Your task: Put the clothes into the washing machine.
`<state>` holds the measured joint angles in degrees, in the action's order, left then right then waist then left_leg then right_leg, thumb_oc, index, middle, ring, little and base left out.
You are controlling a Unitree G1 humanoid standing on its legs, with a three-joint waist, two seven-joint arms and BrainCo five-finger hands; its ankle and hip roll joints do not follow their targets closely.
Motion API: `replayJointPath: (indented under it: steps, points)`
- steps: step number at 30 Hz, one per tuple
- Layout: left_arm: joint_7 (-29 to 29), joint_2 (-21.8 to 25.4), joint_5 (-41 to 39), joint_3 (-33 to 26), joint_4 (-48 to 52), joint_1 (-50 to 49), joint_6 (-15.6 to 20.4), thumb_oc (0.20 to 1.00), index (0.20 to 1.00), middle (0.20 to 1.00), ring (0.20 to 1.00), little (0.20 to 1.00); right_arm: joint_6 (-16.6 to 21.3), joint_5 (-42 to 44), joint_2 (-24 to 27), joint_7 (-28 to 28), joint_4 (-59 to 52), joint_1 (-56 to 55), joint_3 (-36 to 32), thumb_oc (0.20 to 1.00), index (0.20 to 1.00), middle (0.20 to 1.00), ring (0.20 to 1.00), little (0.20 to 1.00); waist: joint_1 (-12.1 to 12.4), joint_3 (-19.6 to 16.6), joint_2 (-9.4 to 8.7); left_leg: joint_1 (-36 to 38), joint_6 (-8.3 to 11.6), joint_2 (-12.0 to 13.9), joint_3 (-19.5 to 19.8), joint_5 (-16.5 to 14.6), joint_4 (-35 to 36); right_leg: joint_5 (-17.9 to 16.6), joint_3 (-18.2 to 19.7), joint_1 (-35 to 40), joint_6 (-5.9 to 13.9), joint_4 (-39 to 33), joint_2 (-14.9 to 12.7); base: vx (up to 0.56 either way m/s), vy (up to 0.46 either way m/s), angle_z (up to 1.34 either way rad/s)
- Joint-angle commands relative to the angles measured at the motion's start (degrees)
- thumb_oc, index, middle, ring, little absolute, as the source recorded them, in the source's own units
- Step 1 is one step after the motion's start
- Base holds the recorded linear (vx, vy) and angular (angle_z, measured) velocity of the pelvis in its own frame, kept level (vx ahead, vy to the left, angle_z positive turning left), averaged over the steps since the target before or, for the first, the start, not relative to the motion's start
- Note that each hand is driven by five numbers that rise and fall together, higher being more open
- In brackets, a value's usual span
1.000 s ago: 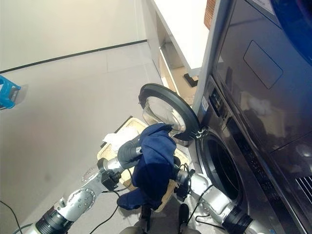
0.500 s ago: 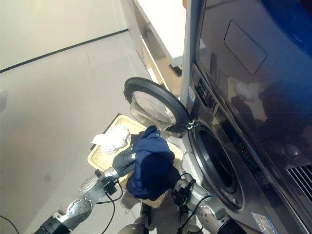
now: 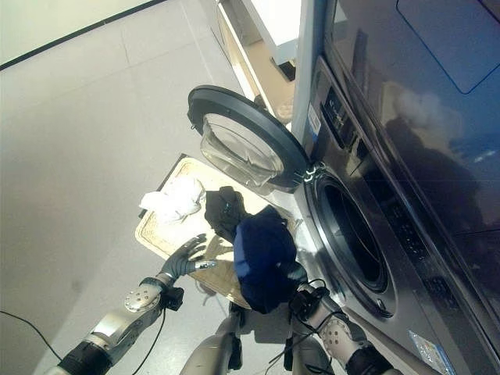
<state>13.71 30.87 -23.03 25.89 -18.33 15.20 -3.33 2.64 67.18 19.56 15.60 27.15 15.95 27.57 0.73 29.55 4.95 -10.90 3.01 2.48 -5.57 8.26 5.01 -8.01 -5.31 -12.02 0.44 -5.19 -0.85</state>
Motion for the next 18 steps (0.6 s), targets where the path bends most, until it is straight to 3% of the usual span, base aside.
replayJointPath:
  steps: [1,6,7,9,12,14,15,16,17,18]
  points:
    - [12.68,-0.73,4.92,-1.43,-2.14,3.32,2.32,1.000,1.000,1.000,1.000,1.000,5.17,9.13,-3.07,-1.77,-1.98,2.97,-1.24,0.200,0.200,0.200,0.200,0.200,-1.04,0.24,-1.82,-3.00,-1.25,-5.78,0.46,-1.29,-1.25,-0.19,-3.08,-3.08,4.36,2.18,-2.56,0.06,-0.064,-0.01]
    - [16.60,-2.21,6.79,-2.78,-5.89,5.36,4.03,1.000,1.000,1.000,1.000,1.000,7.75,18.64,-4.84,-3.59,5.07,5.94,-5.92,0.200,0.200,0.200,0.200,0.200,-1.14,0.24,-0.93,-5.52,-0.84,-5.83,0.18,-1.05,-1.81,-0.41,-3.12,-6.05,4.24,3.04,-2.96,0.05,-0.024,0.00]
    - [17.75,-3.11,5.14,-3.85,-7.34,6.20,4.72,1.000,1.000,1.000,1.000,1.000,9.13,23.20,-5.42,-5.10,8.56,8.19,-9.88,0.200,0.200,0.200,0.200,0.200,-1.24,0.24,0.24,-7.03,-0.68,-6.02,0.02,-0.85,-2.15,-0.42,-3.06,-7.91,4.17,3.78,-3.19,0.09,0.010,-0.01]
    - [17.52,-3.35,4.17,-4.60,-8.29,6.86,5.30,1.000,1.000,1.000,1.000,1.000,12.05,24.41,-5.14,-6.85,11.65,10.68,-13.90,0.200,0.200,0.200,0.200,0.200,-1.27,0.24,1.43,-8.19,-0.53,-6.19,-0.20,-0.67,-2.26,-0.42,-2.99,-9.43,4.12,4.29,-3.39,0.10,0.017,0.00]
    - [16.12,-3.69,1.92,-5.50,-9.67,7.20,6.26,1.000,1.000,1.000,1.000,1.000,16.75,28.24,-2.75,-9.63,16.66,15.44,-21.23,0.200,0.200,0.200,0.200,0.200,-1.01,0.24,3.25,-9.91,-0.16,-6.33,-0.45,-0.49,-2.66,-0.40,-2.88,-11.62,4.17,5.14,-3.72,0.08,-0.005,0.02]
    - [14.24,-3.62,0.72,-6.15,-11.13,6.46,7.67,1.000,1.000,1.000,1.000,1.000,21.20,36.05,0.98,-12.32,20.74,19.92,-30.52,0.200,0.200,0.200,0.200,0.200,-0.84,0.24,4.52,-10.51,0.20,-6.28,-0.51,-0.81,-2.57,0.49,-2.83,-12.62,4.39,6.07,-3.69,0.09,-0.019,-0.01]
    - [14.15,-3.55,0.50,-6.15,-11.14,6.60,7.70,1.000,1.000,1.000,1.000,1.000,22.27,37.12,1.30,-12.67,20.97,20.36,-31.12,0.200,0.200,0.200,0.200,0.200,-0.78,0.24,4.60,-11.04,0.20,-6.24,-0.58,-0.54,-2.64,0.17,-2.79,-13.15,4.34,6.14,-3.67,0.06,-0.012,0.02]
    - [13.85,-3.45,-0.56,-5.99,-11.13,5.97,8.29,1.000,1.000,1.000,1.000,1.000,25.31,40.48,2.73,-13.63,21.27,21.46,-33.11,0.200,0.200,0.200,0.200,0.200,-0.75,0.24,4.87,-11.36,0.22,-6.18,-0.69,-0.62,-2.64,0.33,-2.66,-13.62,4.32,6.39,-3.55,0.06,-0.009,0.07]
    - [13.74,-3.23,-1.13,-5.64,-11.00,4.46,9.28,1.000,1.000,1.000,1.000,1.000,32.56,45.76,4.53,-13.76,19.63,22.28,-36.77,0.200,0.200,0.200,0.200,0.200,-0.83,0.24,5.10,-11.47,0.24,-6.04,-0.81,-1.10,-2.46,0.93,-2.56,-13.97,4.45,6.66,-3.39,0.06,-0.013,0.09]
    - [13.46,-2.85,-1.75,-5.68,-10.99,3.93,9.78,1.000,1.000,1.000,1.000,1.000,37.18,45.82,5.75,-14.65,18.75,22.74,-38.21,0.200,0.200,0.200,0.200,0.200,-0.87,0.24,5.06,-12.23,0.15,-5.92,-0.96,-0.82,-2.52,0.53,-2.49,-14.77,4.34,6.73,-3.25,0.05,-0.013,0.06]
